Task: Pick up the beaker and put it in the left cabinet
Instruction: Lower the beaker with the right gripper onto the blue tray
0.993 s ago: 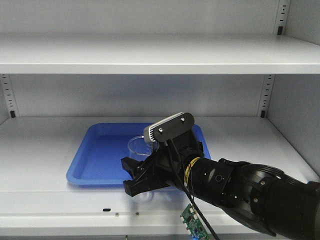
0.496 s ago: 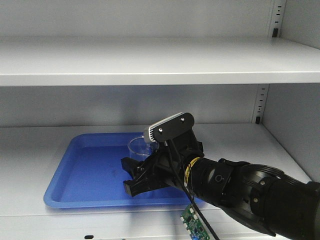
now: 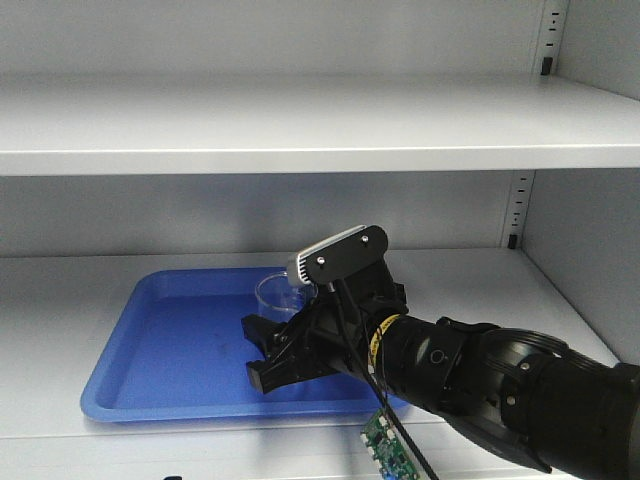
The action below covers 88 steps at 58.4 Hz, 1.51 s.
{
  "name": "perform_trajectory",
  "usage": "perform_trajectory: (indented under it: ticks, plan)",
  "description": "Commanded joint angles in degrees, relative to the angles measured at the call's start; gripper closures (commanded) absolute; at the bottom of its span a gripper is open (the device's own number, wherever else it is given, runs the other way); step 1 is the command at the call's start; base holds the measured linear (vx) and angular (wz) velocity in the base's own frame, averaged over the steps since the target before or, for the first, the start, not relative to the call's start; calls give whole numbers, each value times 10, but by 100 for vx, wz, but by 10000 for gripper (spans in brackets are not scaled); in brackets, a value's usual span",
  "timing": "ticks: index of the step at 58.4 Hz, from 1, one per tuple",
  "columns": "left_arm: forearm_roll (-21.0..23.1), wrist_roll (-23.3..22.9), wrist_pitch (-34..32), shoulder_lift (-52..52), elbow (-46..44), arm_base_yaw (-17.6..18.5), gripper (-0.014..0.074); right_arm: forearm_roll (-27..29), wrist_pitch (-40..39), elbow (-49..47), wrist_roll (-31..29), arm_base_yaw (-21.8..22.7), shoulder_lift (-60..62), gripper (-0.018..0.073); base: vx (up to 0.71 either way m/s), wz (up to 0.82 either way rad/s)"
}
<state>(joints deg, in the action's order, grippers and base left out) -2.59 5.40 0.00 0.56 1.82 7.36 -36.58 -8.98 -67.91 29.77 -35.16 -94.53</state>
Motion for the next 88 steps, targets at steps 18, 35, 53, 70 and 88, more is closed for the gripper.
perform_trajectory:
  ticks: [18, 35, 53, 70, 88]
  plan:
    - [2, -2, -43, 11, 9, 0, 595, 35, -45, -92, 0, 4, -50, 561, 0, 0]
    - [2, -2, -43, 11, 9, 0, 595, 34, -10, -189, 0, 4, -152, 556, 0, 0]
    - [2, -2, -43, 11, 9, 0, 595, 34, 6, -190, 0, 4, -171, 473, 0, 0]
    - [2, -2, -43, 11, 9, 0, 595, 34, -13, -191, 0, 4, -168, 144, 0, 0]
    - [2, -2, -43, 11, 9, 0, 595, 35, -13, -191, 0, 4, -152, -169, 0, 0]
